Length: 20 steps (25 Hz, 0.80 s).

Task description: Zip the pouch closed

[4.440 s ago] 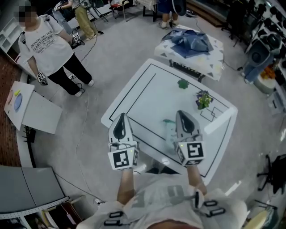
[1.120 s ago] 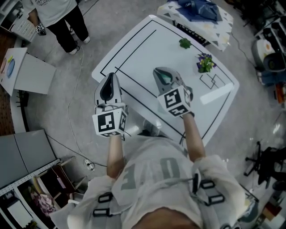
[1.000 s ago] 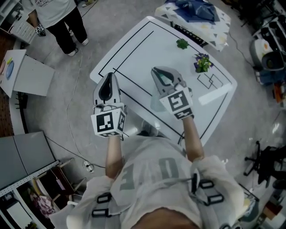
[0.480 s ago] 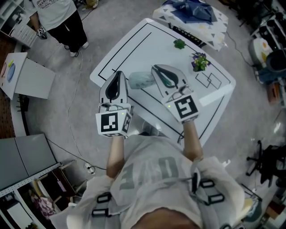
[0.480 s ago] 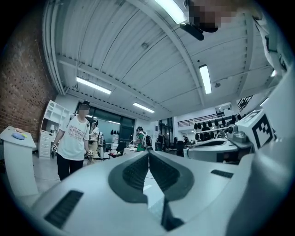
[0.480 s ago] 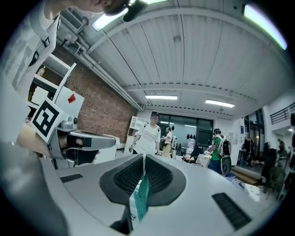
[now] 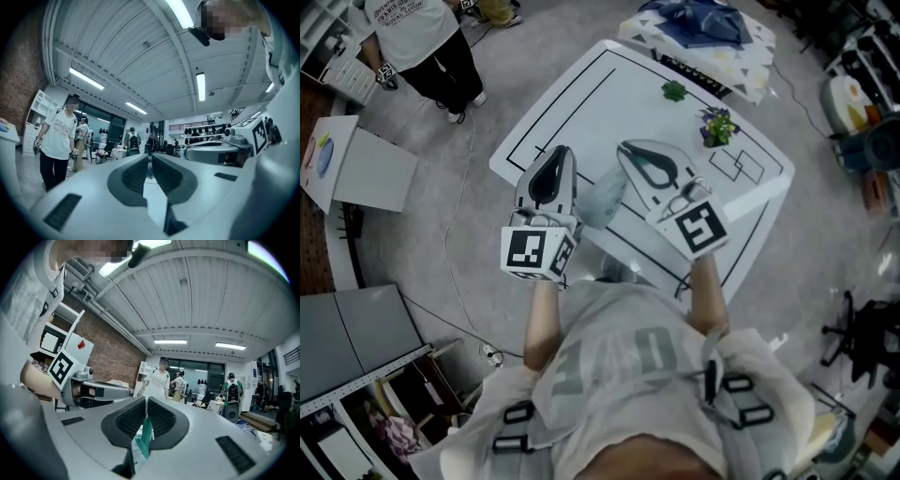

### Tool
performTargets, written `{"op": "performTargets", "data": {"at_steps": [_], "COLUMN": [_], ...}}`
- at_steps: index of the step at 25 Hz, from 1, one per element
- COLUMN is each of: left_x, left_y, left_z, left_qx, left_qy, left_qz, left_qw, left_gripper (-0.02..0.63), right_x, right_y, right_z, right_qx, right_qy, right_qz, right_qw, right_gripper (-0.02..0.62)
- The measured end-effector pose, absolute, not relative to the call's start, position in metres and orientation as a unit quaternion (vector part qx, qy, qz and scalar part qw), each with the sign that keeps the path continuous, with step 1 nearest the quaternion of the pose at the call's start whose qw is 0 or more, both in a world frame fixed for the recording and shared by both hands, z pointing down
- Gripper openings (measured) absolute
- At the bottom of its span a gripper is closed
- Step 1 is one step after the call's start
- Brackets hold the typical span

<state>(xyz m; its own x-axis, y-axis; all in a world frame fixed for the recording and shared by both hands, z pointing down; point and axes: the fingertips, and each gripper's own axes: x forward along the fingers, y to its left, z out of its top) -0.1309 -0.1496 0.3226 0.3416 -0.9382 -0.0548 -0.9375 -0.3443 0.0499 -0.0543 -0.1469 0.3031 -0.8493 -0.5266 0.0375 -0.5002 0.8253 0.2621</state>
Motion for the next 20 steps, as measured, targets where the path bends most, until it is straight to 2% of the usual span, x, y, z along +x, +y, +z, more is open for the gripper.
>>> {"op": "performTargets", "data": {"at_steps": [4, 7, 12, 15, 17, 20], "left_x": [-0.111, -0.096, -0.084, -0.074, -0.07, -0.062], "left_y": [-0.145, -0.14, -0.138, -0.136, -0.136, -0.135], "left_z": [0.314, 0.313, 0.335, 0.342, 0.341, 0.345], "left_qx": [0.851, 0.879, 0.898, 0.905, 0.909, 0.916], "left_qy": [-0.523, -0.474, -0.44, -0.425, -0.414, -0.377], "left_qz": [-0.044, -0.046, -0.024, -0.011, -0.029, -0.058], "left_qw": [-0.014, -0.029, 0.004, 0.01, 0.04, 0.122], "left_gripper": [0.013, 0.09, 0.126, 0.127, 0.127, 0.127], "right_x": [-0.054, -0.053, -0.042, -0.036, -0.032, -0.027], "right_y": [-0.137, -0.131, -0.133, -0.119, -0.105, -0.086], "right_z": [0.304, 0.307, 0.308, 0.304, 0.301, 0.307], "right_qx": [0.231, 0.202, 0.201, 0.141, 0.09, 0.039], "right_qy": [-0.965, -0.974, -0.975, -0.989, -0.995, -0.997], "right_qz": [-0.111, -0.091, -0.077, -0.04, -0.035, -0.064], "right_qw": [0.052, 0.053, 0.051, 0.026, 0.014, 0.031], "right_gripper": [0.021, 0.021, 0.021, 0.021, 0.021, 0.021]}}
